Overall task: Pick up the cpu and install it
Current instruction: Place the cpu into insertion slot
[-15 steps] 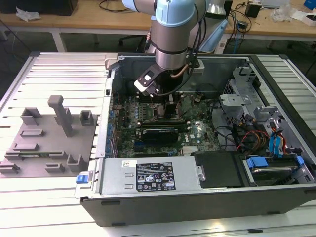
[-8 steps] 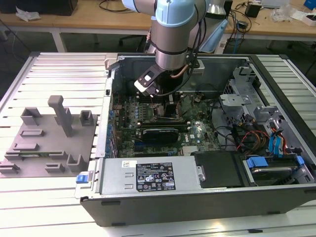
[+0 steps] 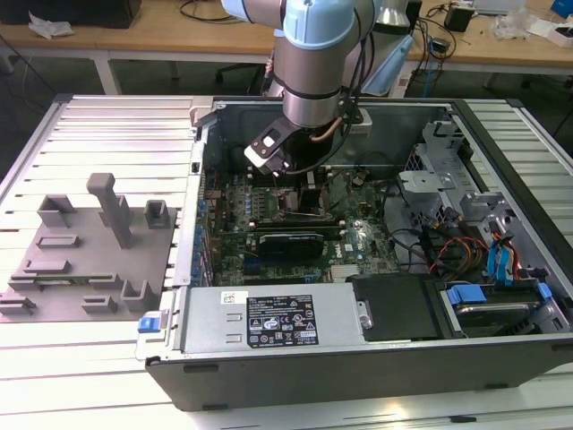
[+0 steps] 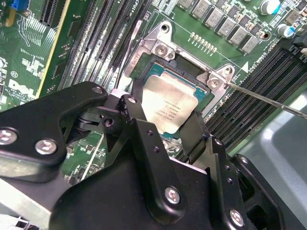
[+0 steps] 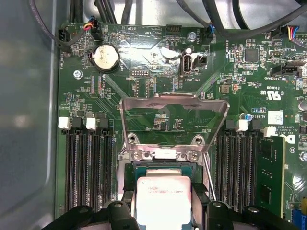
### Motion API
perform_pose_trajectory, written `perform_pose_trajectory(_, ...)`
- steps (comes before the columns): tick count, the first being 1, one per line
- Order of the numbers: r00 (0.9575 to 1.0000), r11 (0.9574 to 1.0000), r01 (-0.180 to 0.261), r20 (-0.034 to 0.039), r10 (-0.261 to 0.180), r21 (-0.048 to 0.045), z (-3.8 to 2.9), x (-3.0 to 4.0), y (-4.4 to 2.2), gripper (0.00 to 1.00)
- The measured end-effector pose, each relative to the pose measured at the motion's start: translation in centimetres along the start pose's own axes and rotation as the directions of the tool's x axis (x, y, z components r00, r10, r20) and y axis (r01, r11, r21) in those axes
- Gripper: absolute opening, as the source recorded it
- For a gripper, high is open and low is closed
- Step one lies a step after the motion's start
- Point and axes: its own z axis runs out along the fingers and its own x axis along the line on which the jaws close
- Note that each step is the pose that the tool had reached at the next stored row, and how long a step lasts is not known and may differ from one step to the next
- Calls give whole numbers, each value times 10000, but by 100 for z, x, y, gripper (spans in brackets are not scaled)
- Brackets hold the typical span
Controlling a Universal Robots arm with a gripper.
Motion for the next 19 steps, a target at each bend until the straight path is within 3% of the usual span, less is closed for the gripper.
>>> perform_pose_trajectory(19,9998,9998,-217,8,217,6,15,-3,0,55)
